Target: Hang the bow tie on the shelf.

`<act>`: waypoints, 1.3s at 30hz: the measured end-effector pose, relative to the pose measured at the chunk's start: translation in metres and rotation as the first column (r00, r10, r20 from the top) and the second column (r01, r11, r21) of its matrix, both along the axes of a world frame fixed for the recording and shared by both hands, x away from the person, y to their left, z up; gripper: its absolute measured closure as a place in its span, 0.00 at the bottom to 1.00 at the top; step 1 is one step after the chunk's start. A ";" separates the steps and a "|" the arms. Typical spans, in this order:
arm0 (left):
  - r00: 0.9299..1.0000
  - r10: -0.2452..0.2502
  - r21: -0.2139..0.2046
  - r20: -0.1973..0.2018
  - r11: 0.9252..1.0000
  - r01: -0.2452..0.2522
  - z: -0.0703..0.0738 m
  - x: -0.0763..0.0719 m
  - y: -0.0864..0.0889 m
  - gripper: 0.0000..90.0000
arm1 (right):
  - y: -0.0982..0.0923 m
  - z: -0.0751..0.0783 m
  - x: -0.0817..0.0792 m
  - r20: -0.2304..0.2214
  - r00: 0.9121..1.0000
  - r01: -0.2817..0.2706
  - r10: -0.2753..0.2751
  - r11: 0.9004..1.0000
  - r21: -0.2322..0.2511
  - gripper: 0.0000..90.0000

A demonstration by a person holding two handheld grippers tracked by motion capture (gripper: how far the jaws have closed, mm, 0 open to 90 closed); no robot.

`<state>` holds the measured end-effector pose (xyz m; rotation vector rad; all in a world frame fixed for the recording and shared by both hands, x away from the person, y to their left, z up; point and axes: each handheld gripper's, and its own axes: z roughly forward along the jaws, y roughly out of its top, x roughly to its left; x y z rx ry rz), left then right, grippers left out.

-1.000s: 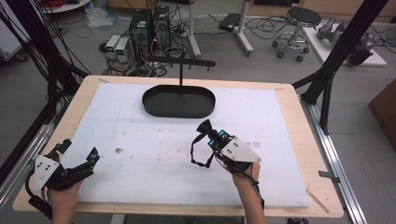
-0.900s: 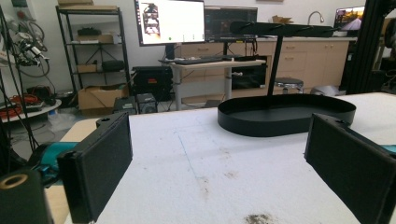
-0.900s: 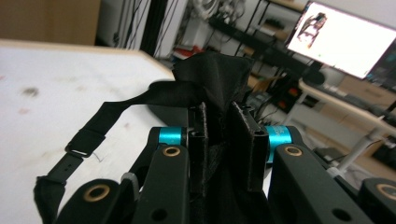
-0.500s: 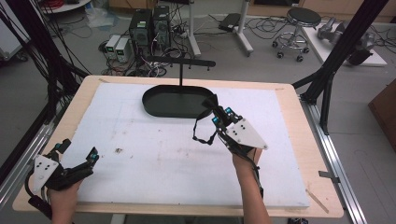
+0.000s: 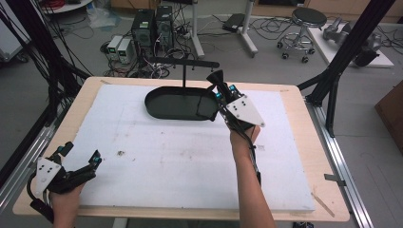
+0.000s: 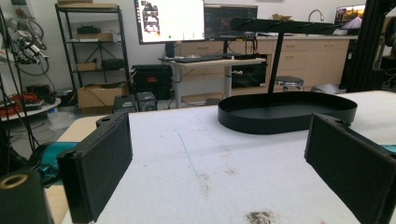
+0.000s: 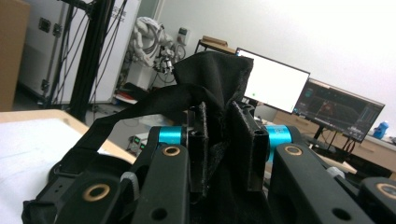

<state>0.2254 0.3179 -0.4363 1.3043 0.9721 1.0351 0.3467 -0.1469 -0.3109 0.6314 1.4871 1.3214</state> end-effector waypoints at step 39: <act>0.999 -0.027 -0.030 -0.026 0.999 0.026 -0.009 0.012 -0.001 0.09 | 0.007 -0.025 0.139 -0.062 0.987 0.153 -0.147 0.982 0.111 0.85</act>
